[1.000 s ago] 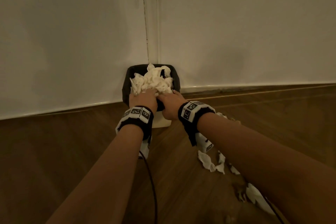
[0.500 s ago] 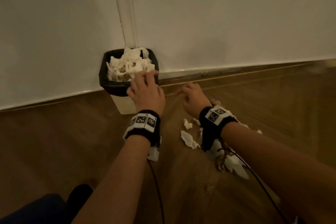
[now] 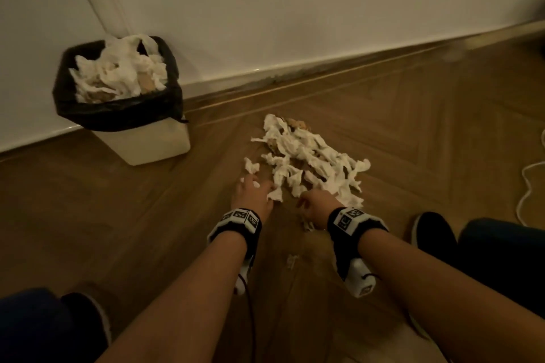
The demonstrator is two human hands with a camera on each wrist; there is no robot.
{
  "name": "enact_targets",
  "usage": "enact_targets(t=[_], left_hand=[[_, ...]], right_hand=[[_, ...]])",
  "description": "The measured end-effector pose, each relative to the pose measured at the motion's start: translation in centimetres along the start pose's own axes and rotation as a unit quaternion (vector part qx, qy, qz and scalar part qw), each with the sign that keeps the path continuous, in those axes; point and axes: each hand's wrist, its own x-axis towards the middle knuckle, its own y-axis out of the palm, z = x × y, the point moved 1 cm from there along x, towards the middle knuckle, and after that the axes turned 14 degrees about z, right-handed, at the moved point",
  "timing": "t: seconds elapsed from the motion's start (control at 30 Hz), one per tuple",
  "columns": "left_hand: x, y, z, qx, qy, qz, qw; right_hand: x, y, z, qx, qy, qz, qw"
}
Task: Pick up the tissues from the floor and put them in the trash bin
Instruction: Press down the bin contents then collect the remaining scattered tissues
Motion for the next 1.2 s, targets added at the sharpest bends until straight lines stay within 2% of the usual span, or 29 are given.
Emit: enact_targets(t=[0.17,0.3,0.37,0.53,0.6,0.67,0.73,0.77,0.8,0.83,0.87,0.9,0.93,0.97,1.0,1.03,1.07,1.13,1.2], left_hand=[[1.2,1.8,0.1,0.015,-0.045,0.044,0.998],[2.3,1.6,0.4,0.061,-0.009,0.103,0.993],[2.6,1.5,0.6,0.056,-0.011,0.129,0.99],[3.0,1.1,0.6,0.016,-0.043,0.132,0.99],[2.8,1.1,0.6,-0.021,-0.049,0.129,0.99],[2.7,1.3,0.8,-0.074,-0.031,0.096,0.992],[2.5,1.2,1.0,-0.111,-0.016,0.054,0.992],[2.5,1.0,1.1,-0.107,-0.024,0.046,0.993],[2.4,0.7,1.2,-0.106,-0.035,0.035,0.993],[2.4,0.3,1.2,-0.117,-0.042,0.016,0.992],[2.4,-0.2,1.2,-0.137,-0.043,-0.004,0.99],[2.4,-0.7,1.2,-0.155,-0.038,-0.02,0.987],[2.5,-1.3,1.2,-0.17,-0.025,-0.035,0.984],[2.5,-1.9,1.2,-0.183,-0.009,-0.046,0.982],[2.5,-2.6,1.1,-0.199,0.006,-0.053,0.979],[2.6,-3.3,1.0,-0.217,0.012,-0.056,0.974],[2.6,-4.1,0.9,-0.235,0.013,-0.064,0.97],[2.9,-5.5,0.9,-0.262,0.012,-0.081,0.962],[3.0,-6.8,1.1,-0.267,-0.001,-0.083,0.96]], right_hand=[[0.3,2.5,-1.5,-0.045,0.021,0.006,0.999],[0.7,4.0,-1.8,-0.076,0.015,0.003,0.997],[0.9,4.6,-1.6,-0.094,0.011,-0.008,0.996],[1.5,5.0,-1.4,-0.096,0.027,-0.001,0.995],[1.7,4.8,-1.4,-0.068,0.022,-0.013,0.997],[1.8,4.4,-1.1,-0.007,0.004,-0.049,0.999],[1.9,3.9,-0.8,0.105,-0.021,-0.089,0.99],[2.0,3.5,-0.6,0.188,-0.036,-0.108,0.976],[2.0,3.2,-0.5,0.288,-0.049,-0.124,0.948],[1.9,2.8,-0.5,0.4,-0.059,-0.131,0.905],[1.9,2.4,-0.5,0.518,-0.069,-0.124,0.844],[1.8,2.1,-0.5,0.632,-0.081,-0.107,0.763],[1.7,1.8,-0.4,0.731,-0.101,-0.086,0.669],[1.6,1.4,-0.4,0.801,-0.123,-0.068,0.582],[1.5,1.1,-0.4,0.841,-0.143,-0.054,0.518],[1.4,0.7,-0.4,0.862,-0.158,-0.044,0.479],[1.4,0.3,-0.4,0.872,-0.172,-0.037,0.456],[1.2,-0.4,-0.1,0.88,-0.194,-0.027,0.432],[1.2,-1.1,0.5,0.878,-0.209,-0.023,0.43]])
